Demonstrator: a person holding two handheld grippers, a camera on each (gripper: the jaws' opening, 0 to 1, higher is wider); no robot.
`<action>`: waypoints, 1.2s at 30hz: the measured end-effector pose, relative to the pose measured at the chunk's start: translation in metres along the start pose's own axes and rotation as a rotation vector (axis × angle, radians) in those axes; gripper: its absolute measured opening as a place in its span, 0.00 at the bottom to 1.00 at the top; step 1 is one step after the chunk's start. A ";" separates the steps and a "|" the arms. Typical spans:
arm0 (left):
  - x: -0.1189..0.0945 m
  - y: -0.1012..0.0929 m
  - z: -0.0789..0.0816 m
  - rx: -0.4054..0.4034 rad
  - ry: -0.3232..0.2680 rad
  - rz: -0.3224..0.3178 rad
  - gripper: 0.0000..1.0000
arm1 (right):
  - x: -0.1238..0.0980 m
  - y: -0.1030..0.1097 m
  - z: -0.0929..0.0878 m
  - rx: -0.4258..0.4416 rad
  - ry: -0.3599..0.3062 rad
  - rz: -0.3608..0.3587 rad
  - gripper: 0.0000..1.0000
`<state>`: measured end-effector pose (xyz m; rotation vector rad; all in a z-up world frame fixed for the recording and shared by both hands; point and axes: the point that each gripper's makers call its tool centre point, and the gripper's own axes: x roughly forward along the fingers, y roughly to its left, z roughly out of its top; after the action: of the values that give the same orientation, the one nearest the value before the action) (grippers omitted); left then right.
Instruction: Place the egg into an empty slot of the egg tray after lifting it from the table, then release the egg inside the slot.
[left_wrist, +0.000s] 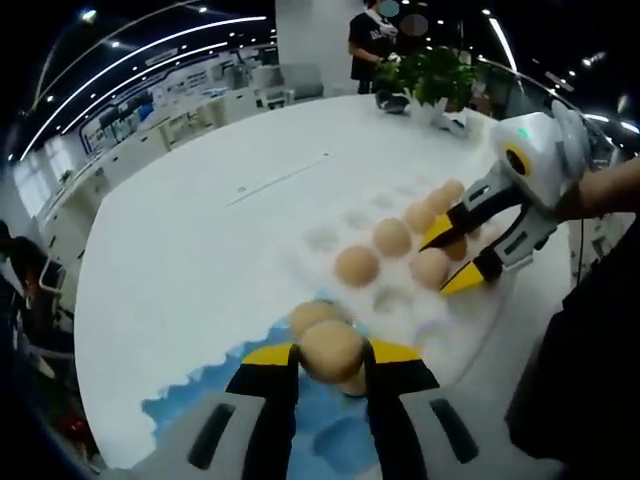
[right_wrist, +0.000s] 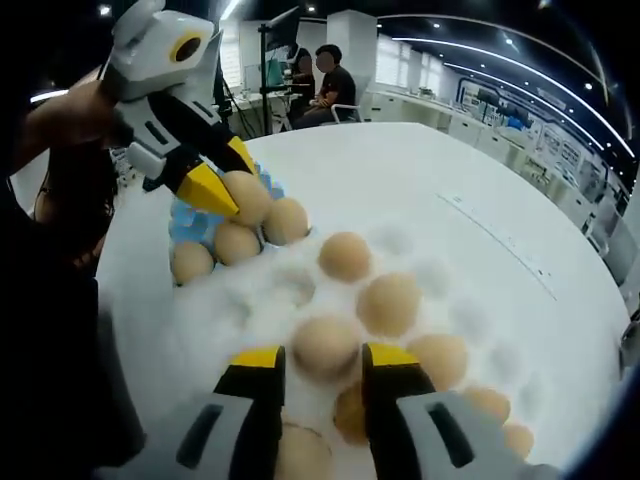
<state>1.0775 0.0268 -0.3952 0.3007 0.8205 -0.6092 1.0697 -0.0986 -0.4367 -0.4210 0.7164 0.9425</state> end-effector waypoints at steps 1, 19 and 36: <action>0.000 0.001 -0.001 0.001 0.001 0.001 0.26 | 0.000 0.000 0.000 0.000 -0.001 -0.001 0.32; -0.005 0.007 -0.015 -0.004 0.018 0.023 0.26 | 0.000 0.000 0.000 0.000 -0.002 -0.003 0.32; -0.004 0.014 -0.041 -0.040 0.061 0.031 0.26 | 0.001 -0.001 0.000 0.000 -0.003 -0.001 0.32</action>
<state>1.0591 0.0587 -0.4186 0.2963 0.8837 -0.5560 1.0705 -0.0984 -0.4371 -0.4201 0.7135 0.9421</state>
